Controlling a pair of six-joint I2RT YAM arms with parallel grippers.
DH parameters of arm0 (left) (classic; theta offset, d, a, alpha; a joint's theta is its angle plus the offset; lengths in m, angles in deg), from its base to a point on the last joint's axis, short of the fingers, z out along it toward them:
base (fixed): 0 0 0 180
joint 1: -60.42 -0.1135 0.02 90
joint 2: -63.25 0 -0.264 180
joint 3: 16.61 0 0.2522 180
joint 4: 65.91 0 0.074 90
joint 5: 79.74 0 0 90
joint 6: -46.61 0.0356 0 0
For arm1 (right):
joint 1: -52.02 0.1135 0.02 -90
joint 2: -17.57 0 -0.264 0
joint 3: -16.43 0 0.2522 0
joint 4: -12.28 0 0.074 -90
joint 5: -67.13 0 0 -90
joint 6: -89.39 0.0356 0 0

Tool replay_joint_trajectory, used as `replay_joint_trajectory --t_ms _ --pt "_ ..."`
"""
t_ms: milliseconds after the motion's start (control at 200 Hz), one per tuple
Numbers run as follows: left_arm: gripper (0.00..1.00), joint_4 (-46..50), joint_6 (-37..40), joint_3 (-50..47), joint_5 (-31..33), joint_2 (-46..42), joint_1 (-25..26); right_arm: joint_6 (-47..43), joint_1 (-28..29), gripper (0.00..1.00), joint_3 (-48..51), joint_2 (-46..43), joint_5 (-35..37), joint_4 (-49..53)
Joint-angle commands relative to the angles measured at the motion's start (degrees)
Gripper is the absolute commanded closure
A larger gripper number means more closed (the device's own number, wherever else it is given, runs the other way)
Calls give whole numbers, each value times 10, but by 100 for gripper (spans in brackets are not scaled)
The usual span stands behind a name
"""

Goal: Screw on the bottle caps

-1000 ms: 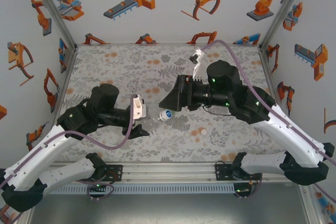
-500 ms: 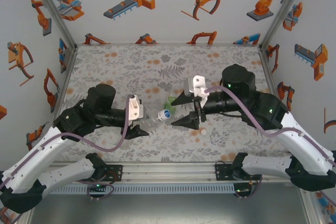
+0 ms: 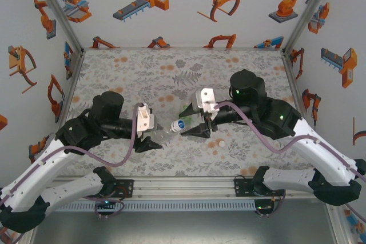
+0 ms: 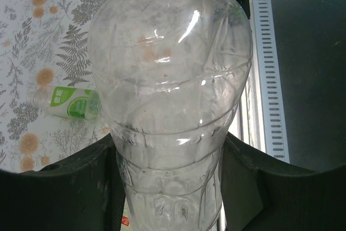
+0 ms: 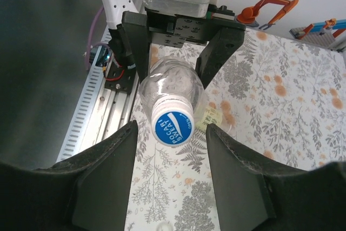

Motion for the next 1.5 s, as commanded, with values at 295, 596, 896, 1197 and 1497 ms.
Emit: replay_joint_trajectory --t_ms 295,596,896,1197,1497 --pt "100 -13 -16 14 -12 -11 4 5 1 66 9 1 -16 -18" --pt "100 -34 -21 -1 20 -7 5 198 2 82 44 -18 49 -68" --pt "100 -77 -5 -15 55 7 6 709 2 95 87 -15 267 -66" --pt "100 -89 8 -18 69 17 7 1074 -3 78 103 4 336 64" --pt "100 -82 12 -20 59 24 7 877 -3 53 29 2 375 88"
